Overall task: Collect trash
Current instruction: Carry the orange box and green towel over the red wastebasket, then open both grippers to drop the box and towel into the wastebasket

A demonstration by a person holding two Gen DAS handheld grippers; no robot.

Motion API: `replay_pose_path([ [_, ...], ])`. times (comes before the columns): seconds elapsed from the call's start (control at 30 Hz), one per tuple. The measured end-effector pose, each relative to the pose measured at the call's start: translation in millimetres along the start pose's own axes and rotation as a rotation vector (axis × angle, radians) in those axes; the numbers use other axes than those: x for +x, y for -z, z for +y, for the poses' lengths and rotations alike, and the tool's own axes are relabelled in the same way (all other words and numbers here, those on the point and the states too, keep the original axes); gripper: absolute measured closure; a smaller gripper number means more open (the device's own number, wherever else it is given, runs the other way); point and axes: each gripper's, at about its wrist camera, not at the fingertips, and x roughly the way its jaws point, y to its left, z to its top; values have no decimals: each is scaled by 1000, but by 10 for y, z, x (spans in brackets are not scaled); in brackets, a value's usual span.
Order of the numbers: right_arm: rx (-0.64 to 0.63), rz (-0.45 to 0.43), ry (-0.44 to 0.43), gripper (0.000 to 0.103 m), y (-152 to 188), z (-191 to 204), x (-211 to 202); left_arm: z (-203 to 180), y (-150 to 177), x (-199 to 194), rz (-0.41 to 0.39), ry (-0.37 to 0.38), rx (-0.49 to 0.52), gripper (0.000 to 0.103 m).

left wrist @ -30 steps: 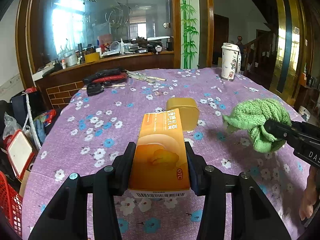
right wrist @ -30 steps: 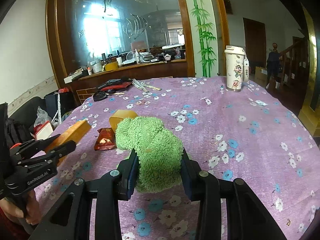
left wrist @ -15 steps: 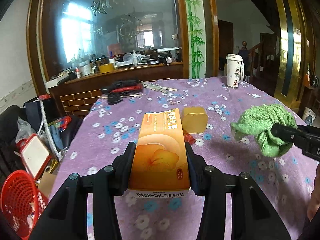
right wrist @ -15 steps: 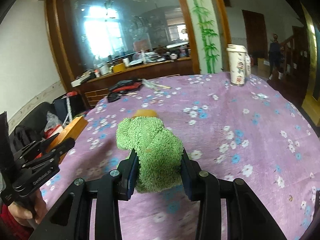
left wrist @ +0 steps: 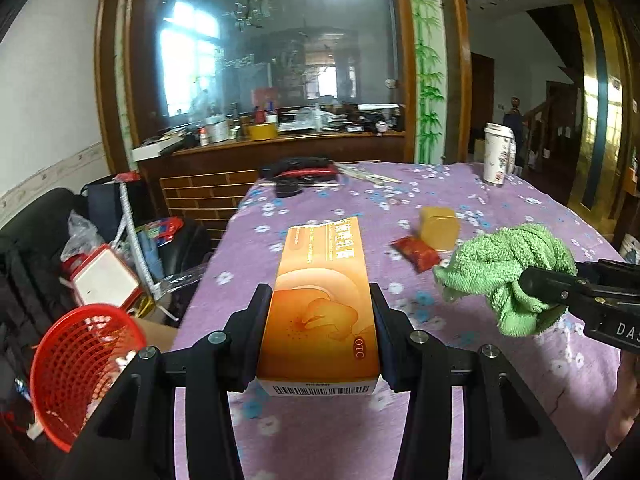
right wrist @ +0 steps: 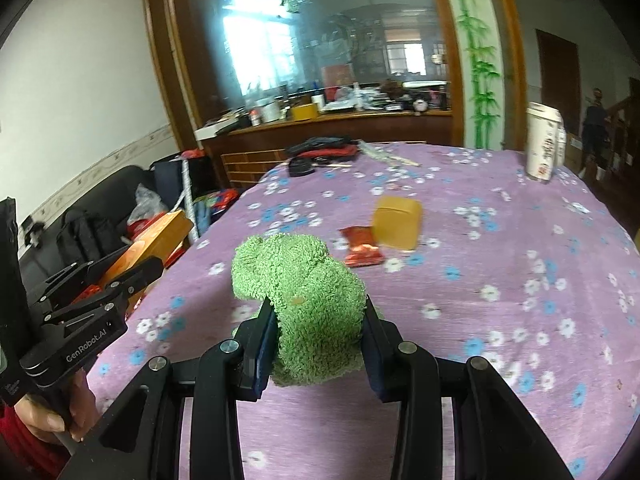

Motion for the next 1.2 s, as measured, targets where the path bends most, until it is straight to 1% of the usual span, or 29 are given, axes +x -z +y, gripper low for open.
replay_pose_path([
  [0.6,-144,61,-136,62,-157,1121,417,1174,237,-213,8,-134,-152,57],
  [0.83,-184,99,-217,62,-252,1599,633,1680,347,-318,13,-206,-200,57],
  [1.0,-224,111,-275,62,-322,2020,751,2130,492,-389,34,-269,-250,57],
  [1.13,-241,125,-312,62,-358,2314,894,2376,611,-371,62,-305,-285,57],
  [1.2,-240,143,-326,61,-372,2451,1018,2467,672,-369,75,-311,-306,57],
])
